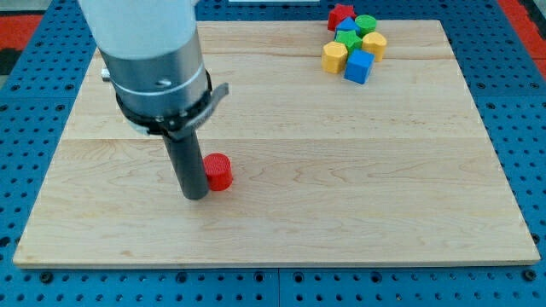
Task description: Move red circle to yellow hexagon
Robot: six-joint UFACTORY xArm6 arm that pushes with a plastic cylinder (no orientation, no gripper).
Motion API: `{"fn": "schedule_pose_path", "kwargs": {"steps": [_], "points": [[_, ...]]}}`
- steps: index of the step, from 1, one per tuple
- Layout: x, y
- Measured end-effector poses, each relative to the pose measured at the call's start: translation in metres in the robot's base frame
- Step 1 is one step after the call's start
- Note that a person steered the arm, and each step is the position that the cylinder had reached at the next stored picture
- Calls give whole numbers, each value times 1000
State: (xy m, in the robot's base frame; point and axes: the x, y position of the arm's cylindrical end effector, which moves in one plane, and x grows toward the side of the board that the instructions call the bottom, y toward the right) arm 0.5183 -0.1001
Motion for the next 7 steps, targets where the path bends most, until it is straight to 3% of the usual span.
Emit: {"fn": "schedule_pose_path", "kwargs": {"steps": [3,5,7], "points": [[-50,60],[-30,57],[-51,134]]}}
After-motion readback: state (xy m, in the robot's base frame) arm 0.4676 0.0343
